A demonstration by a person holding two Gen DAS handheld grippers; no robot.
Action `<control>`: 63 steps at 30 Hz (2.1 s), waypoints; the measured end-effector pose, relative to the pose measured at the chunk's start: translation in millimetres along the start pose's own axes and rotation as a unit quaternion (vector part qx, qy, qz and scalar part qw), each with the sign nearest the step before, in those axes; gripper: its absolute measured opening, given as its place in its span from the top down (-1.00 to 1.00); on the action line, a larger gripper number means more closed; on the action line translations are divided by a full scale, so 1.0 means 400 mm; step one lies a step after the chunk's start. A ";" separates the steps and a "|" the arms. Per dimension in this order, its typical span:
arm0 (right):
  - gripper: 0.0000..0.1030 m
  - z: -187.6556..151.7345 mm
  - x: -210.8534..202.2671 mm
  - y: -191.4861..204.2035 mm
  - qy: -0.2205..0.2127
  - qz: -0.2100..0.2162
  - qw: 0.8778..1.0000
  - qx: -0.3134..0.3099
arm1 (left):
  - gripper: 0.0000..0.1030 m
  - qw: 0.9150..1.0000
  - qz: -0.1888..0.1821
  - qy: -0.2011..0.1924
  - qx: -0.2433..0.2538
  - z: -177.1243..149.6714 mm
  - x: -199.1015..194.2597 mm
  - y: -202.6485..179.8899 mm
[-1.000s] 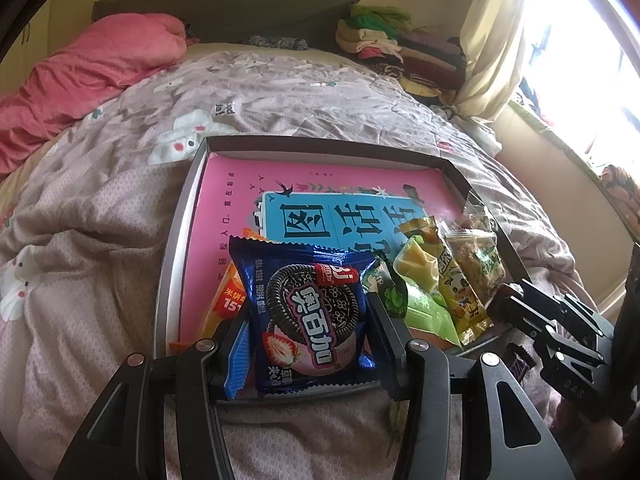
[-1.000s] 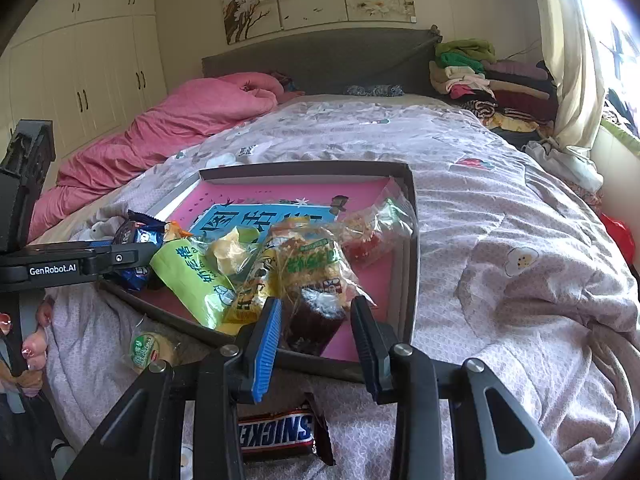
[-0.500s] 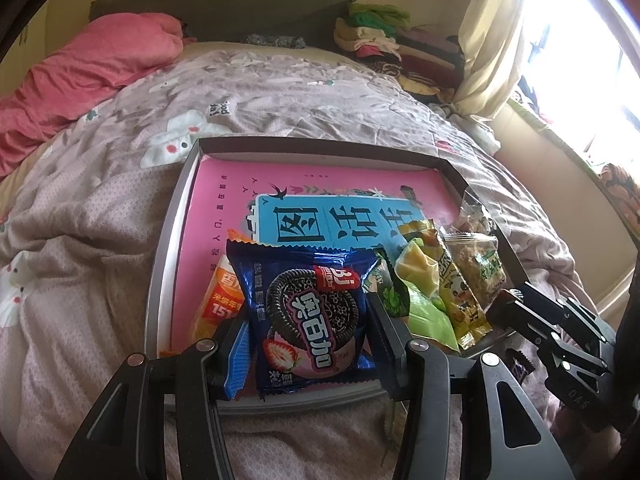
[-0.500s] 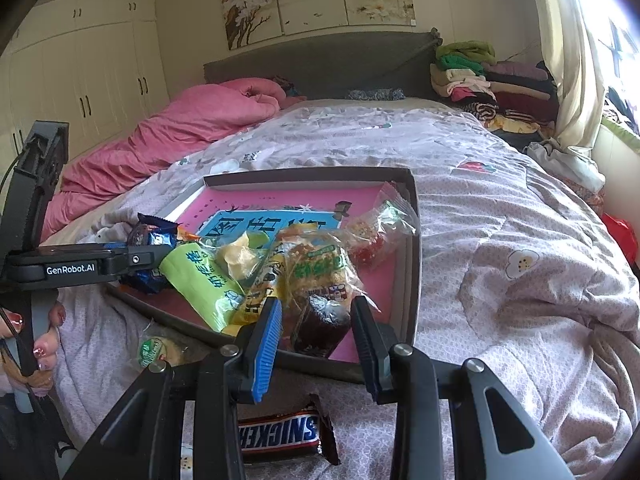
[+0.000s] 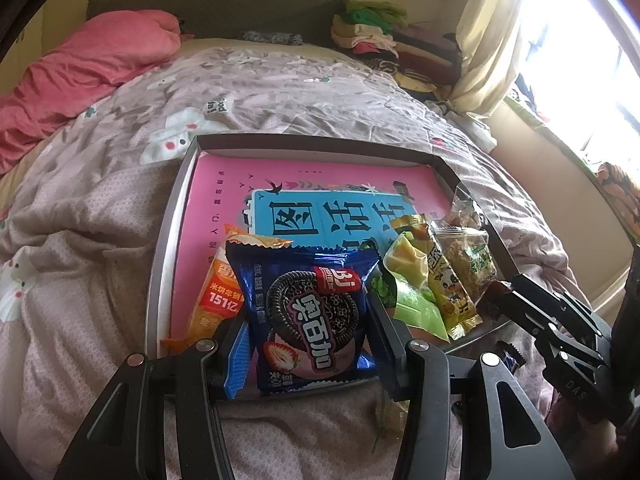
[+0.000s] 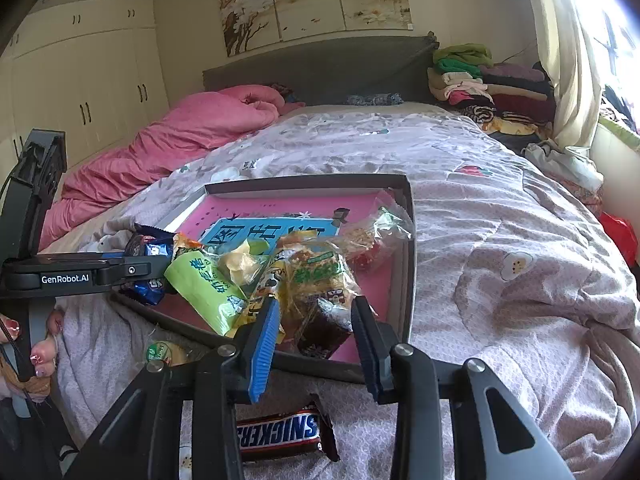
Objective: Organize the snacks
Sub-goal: 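Lower the Oreo bag into the tray and open the left tool while the right tool releases the brown packet, then withdraw both open tools from the tray toward the Snickers bar and round pastry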
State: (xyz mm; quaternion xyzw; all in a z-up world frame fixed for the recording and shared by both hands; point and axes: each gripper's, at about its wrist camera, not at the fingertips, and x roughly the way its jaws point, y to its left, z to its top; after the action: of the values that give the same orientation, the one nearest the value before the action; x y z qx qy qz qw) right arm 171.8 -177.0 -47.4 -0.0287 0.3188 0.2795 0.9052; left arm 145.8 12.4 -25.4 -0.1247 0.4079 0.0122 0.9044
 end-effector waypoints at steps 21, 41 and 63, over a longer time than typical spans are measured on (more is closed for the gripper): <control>0.14 0.004 -0.016 0.006 -0.010 0.003 1.000 -0.001 | -0.03 1.000 0.010 0.003 -0.008 0.003 -0.007 0.016; -0.01 0.008 -0.042 -0.012 -0.028 0.005 0.999 0.017 | -0.15 1.000 0.011 -0.020 -0.016 0.025 -0.067 0.036; -0.30 0.006 -0.121 -0.019 -0.063 0.010 0.997 0.034 | -0.38 0.999 -0.002 -0.047 -0.012 0.037 -0.180 0.033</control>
State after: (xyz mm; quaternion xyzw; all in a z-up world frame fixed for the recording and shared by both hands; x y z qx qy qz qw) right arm 146.1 -206.4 -17.6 0.0229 0.2712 0.2784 0.9211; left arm 107.0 34.5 34.5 -0.1359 0.3647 0.0211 0.9209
